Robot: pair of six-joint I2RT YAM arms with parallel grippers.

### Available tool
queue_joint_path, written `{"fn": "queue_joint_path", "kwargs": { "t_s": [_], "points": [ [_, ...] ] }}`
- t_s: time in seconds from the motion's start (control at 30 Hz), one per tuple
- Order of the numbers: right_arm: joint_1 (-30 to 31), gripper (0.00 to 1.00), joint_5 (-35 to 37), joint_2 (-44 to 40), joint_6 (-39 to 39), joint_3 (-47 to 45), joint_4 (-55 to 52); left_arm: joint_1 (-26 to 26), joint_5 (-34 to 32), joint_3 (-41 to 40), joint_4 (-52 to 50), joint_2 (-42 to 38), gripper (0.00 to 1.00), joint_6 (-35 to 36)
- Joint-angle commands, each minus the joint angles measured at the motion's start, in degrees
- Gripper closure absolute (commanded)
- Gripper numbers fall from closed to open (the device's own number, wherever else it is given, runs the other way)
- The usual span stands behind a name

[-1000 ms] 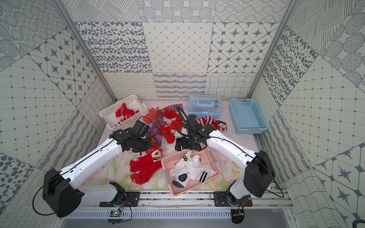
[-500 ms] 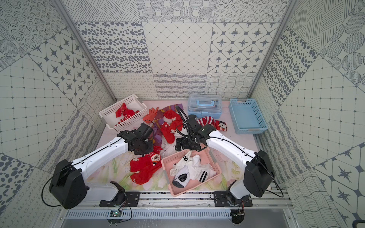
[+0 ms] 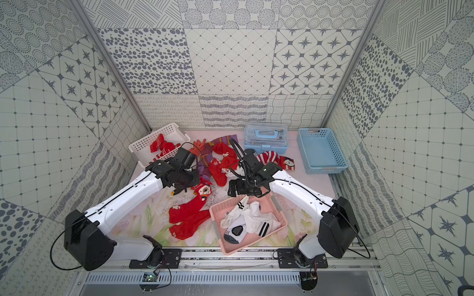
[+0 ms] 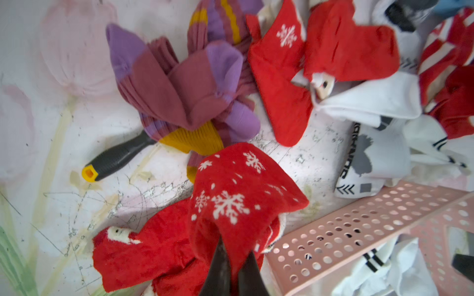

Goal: Sort the socks into the basket by color
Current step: Pick up the sock from the center of the board, then place the sock in the bin.

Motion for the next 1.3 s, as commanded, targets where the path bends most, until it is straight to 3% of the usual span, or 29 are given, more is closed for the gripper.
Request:
{"fn": "queue_joint_path", "kwargs": {
  "t_s": [0.0, 0.3, 0.63, 1.27],
  "points": [
    [-0.2, 0.02, 0.1, -0.2, -0.6, 1.3, 1.0, 2.9, -1.0, 5.9, -3.5, 0.7, 1.00, 5.4],
    [-0.2, 0.02, 1.3, 1.4, -2.7, 4.4, -0.8, 15.1, 1.5, 15.2, -0.7, 5.6, 1.00, 11.4],
    [-1.0, 0.02, 0.2, 3.6, -5.1, 7.5, -1.2, 26.6, 2.1, 29.6, 2.8, 18.8, 1.00, 16.4],
    [-6.0, 0.02, -3.2, 9.9, -7.9, 14.1, -1.6, 36.1, 0.5, 61.5, 4.4, 50.9, 1.00, 19.1]
  ]
}}
